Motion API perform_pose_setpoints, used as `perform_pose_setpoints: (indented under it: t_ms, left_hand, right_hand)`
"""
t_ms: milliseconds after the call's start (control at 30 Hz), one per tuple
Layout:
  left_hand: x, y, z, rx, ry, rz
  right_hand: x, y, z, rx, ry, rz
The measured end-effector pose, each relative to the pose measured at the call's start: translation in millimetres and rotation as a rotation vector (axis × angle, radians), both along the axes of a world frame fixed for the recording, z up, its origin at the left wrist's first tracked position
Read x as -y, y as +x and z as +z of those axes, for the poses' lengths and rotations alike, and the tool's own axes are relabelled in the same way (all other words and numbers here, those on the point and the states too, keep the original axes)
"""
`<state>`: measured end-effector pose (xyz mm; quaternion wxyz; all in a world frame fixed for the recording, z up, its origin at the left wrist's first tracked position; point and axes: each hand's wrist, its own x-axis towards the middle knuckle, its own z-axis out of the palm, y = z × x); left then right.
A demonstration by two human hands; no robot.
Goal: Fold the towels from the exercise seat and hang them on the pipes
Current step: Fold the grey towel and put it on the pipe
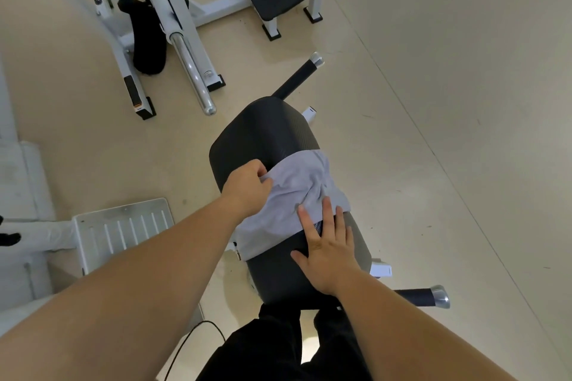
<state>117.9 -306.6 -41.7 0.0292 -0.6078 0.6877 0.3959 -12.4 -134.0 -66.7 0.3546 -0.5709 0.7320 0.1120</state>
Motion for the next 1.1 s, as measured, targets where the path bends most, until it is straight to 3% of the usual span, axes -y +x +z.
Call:
perform_pose_setpoints:
  t_ms: [167, 400, 600, 667, 833, 933, 1100]
  left_hand:
    - [-21.9, 8.0, 21.6, -0.121, 0.022, 0.125]
    - [-45.9, 10.7, 96.5, -0.272, -0.13, 0.289]
    - [-84.7, 16.6, 177.7, -0.342, -0.187, 0.17]
    - [-103.7, 18.0, 199.7, -0.386, -0.211, 0.127]
    - [-151.4, 28.8, 245.2, -0.42, -0.335, 0.177]
    - [-176.2, 45.4, 264.1, -0.483, -0.381, 0.276]
    - [-217.8, 84.9, 286.5, -0.521, -0.415, 0.465]
  right_hand:
    - [3.9, -4.8, 3.1, 0.073, 0.049, 0.017]
    - [13.3, -52.8, 47.2, 0.211, 0.099, 0.133]
    - [23.1, -56.1, 132.8, 0.409, -0.641, -0.062]
    - [29.6, -46.8, 163.6, 0.522, -0.723, -0.017]
    - [35.6, -22.1, 236.5, 0.783, -0.579, 0.378]
    - [24.2, -11.0, 271.9, 0.925, -0.388, 0.445]
    - [2.3, 32.5, 279.1, 0.94, -0.329, 0.61]
